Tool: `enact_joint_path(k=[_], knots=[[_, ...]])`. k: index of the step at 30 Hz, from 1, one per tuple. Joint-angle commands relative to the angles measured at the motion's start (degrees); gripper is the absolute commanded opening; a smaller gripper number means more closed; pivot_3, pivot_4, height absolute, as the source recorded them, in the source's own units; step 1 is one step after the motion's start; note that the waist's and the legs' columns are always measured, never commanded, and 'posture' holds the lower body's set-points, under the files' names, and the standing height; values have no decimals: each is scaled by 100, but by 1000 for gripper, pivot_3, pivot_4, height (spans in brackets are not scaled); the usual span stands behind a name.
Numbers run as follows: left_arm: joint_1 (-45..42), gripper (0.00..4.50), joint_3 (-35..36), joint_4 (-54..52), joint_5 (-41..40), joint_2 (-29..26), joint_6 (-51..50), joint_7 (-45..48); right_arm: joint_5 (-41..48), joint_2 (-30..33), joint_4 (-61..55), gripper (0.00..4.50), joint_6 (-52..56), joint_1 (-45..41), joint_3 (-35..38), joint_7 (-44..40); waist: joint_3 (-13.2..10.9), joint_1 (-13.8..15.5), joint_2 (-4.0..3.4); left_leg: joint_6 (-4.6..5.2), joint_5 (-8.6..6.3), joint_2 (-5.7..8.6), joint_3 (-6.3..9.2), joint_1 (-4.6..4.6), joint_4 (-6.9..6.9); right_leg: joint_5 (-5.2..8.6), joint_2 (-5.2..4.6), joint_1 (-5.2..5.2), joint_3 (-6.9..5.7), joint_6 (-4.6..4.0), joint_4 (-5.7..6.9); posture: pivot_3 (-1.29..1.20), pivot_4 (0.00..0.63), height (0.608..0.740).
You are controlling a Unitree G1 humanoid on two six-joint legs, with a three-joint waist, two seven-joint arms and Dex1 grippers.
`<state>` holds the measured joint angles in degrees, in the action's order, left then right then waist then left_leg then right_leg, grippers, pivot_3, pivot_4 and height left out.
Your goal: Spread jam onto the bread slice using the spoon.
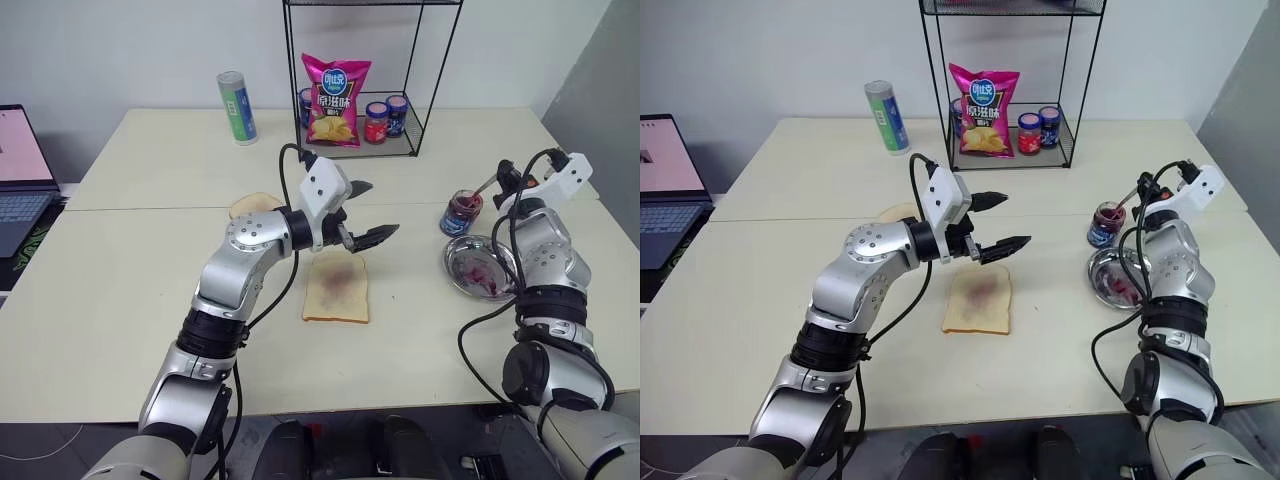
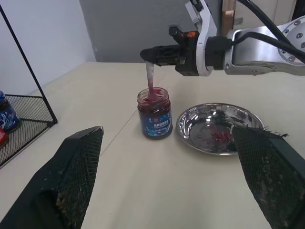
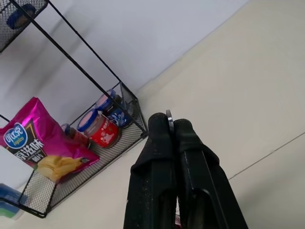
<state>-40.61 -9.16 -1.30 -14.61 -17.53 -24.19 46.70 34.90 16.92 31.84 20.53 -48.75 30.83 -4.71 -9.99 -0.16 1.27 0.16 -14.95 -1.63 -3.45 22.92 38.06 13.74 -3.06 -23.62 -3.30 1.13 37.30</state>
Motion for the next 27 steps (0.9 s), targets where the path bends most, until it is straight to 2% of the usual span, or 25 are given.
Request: enact_joint_path(k=[1,27], knots=[[-91,4500,47,-52,18,4,169,-57,155,54,-99,22,19,-189,130,81,0,0,0,0,0,0,0,0,0,0,0,0,0,0,0,0,150,740],[-102,4500,-1,-85,26,-18,220,17,602,46,-238,22,73,-86,496,415,0,1,0,0,0,0,0,1,-1,0,0,0,0,0,-1,0,150,740]])
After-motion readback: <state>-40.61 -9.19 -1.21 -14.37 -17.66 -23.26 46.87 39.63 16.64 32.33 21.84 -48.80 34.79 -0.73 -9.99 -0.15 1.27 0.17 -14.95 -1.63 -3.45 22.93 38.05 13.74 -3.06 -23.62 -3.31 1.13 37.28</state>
